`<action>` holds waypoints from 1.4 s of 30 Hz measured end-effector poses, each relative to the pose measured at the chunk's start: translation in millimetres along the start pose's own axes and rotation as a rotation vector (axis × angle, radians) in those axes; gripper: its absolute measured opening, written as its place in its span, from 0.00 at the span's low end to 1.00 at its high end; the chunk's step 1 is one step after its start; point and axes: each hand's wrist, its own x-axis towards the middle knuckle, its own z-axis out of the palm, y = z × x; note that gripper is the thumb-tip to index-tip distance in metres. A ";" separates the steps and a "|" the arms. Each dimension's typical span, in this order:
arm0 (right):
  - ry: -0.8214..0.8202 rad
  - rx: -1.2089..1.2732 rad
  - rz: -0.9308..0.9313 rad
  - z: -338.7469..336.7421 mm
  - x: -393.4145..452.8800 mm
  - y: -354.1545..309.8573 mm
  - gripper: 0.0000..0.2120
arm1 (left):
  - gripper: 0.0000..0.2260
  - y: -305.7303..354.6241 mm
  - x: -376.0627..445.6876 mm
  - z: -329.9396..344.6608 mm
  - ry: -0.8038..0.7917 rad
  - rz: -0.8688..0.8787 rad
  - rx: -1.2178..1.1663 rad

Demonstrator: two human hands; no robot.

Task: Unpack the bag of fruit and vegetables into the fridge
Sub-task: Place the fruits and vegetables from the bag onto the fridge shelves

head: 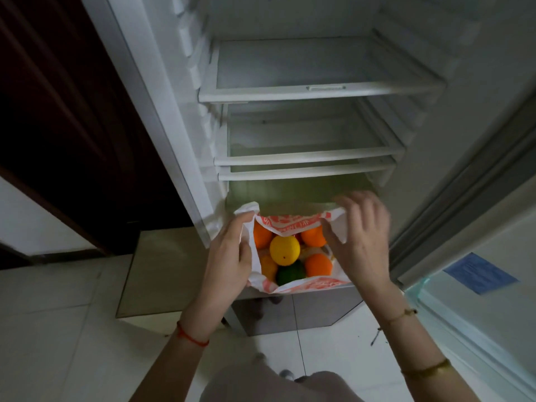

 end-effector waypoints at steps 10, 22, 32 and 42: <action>-0.917 0.241 0.078 68.4 -12.1 -4.4 0.13 | 0.19 2.0 6.0 1.0 0.094 -0.131 0.053; -1.019 0.314 0.170 112.4 5.1 9.4 0.34 | 0.11 6.8 20.3 -1.8 0.129 -0.269 0.263; -1.185 0.386 0.296 121.6 2.1 -5.6 0.27 | 0.10 12.5 35.7 3.8 0.153 -0.346 0.198; -1.290 0.404 0.520 119.7 1.1 5.1 0.33 | 0.10 15.0 42.0 7.7 0.207 -0.599 -0.286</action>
